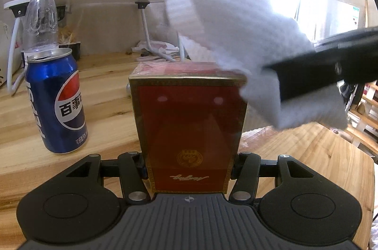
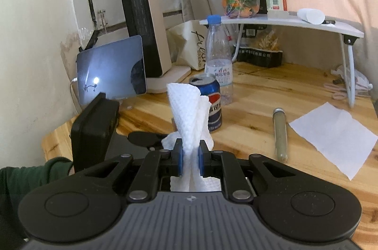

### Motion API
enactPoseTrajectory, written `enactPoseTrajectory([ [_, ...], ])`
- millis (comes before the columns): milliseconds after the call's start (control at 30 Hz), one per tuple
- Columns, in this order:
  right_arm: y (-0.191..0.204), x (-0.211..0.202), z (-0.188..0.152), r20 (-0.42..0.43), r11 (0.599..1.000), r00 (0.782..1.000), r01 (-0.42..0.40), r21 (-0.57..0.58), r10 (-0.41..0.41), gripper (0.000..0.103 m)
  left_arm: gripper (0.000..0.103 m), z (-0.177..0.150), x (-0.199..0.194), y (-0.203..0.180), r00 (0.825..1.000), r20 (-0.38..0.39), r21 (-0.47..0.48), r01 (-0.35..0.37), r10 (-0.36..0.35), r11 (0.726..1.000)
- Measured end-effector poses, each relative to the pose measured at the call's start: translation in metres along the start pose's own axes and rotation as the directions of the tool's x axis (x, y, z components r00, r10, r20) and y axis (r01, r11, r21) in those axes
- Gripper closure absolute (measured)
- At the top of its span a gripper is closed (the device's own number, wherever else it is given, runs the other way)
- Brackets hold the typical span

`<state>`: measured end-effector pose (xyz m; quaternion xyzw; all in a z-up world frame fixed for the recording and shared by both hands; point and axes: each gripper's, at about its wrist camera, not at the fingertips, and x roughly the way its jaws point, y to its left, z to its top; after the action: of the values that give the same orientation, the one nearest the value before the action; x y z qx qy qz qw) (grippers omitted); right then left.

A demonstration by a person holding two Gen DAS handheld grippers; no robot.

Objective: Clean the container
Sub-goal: 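Rub the wipe across the pack's top with the right tool, then wipe the pack's sides with the right tool's wipe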

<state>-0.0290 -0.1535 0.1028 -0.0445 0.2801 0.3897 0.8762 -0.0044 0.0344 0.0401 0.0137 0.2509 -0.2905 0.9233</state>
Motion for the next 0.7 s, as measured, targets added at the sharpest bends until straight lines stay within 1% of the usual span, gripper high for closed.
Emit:
enactPoseTrajectory([
  [133, -0.005, 0.002, -0.008, -0.024, 1.0, 1.0, 0.02, 0.017, -0.019, 0.087, 0.047, 0.002, 0.0, 0.002, 1.0, -0.003, -0.02, 0.01, -0.01, 1.0],
  [200, -0.009, -0.002, -0.009, -0.006, 0.999, 1.0, 0.016, 0.048, -0.016, 0.087, 0.047, 0.004, 0.002, 0.008, 0.999, -0.015, -0.075, 0.05, -0.051, 0.996],
  [233, -0.013, -0.006, -0.01, 0.016, 0.997, 1.0, 0.006, 0.076, -0.007, 0.087, 0.047, 0.005, 0.002, 0.012, 0.997, -0.019, -0.11, 0.073, -0.075, 0.991],
  [300, -0.024, -0.013, -0.009, 0.054, 0.985, 0.997, -0.06, 0.162, 0.051, 0.087, 0.047, 0.006, 0.005, 0.016, 0.992, -0.023, -0.176, 0.117, -0.123, 0.977],
  [367, -0.035, -0.015, -0.009, 0.087, 0.96, 0.989, -0.138, 0.244, 0.12, 0.087, 0.047, 0.006, 0.01, 0.017, 0.985, -0.019, -0.237, 0.165, -0.174, 0.957],
  [400, -0.038, -0.013, -0.009, 0.08, 0.954, 0.987, -0.154, 0.259, 0.138, 0.087, 0.047, 0.006, 0.01, 0.019, 0.981, -0.016, -0.255, 0.182, -0.192, 0.95],
  [433, -0.04, -0.008, -0.009, 0.054, 0.952, 0.988, -0.157, 0.264, 0.148, 0.087, 0.047, 0.006, 0.011, 0.02, 0.979, -0.016, -0.264, 0.19, -0.201, 0.946],
  [467, -0.042, -0.003, -0.009, 0.028, 0.953, 0.99, -0.141, 0.269, 0.139, 0.087, 0.047, 0.005, 0.012, 0.021, 0.978, -0.018, -0.269, 0.195, -0.207, 0.943],
  [567, -0.045, 0.011, -0.009, -0.02, 0.952, 0.988, -0.141, 0.273, 0.153, 0.087, 0.047, 0.002, 0.01, 0.014, 0.976, -0.022, -0.255, 0.205, -0.218, 0.945],
  [633, -0.046, 0.016, -0.009, -0.048, 0.956, 0.989, -0.121, 0.267, 0.138, 0.087, 0.047, -0.001, 0.007, 0.018, 0.975, -0.024, -0.246, 0.21, -0.222, 0.946],
  [700, -0.047, 0.017, -0.01, -0.05, 0.953, 0.989, -0.123, 0.276, 0.142, 0.087, 0.047, -0.003, 0.004, 0.021, 0.975, -0.032, -0.241, 0.206, -0.22, 0.948],
])
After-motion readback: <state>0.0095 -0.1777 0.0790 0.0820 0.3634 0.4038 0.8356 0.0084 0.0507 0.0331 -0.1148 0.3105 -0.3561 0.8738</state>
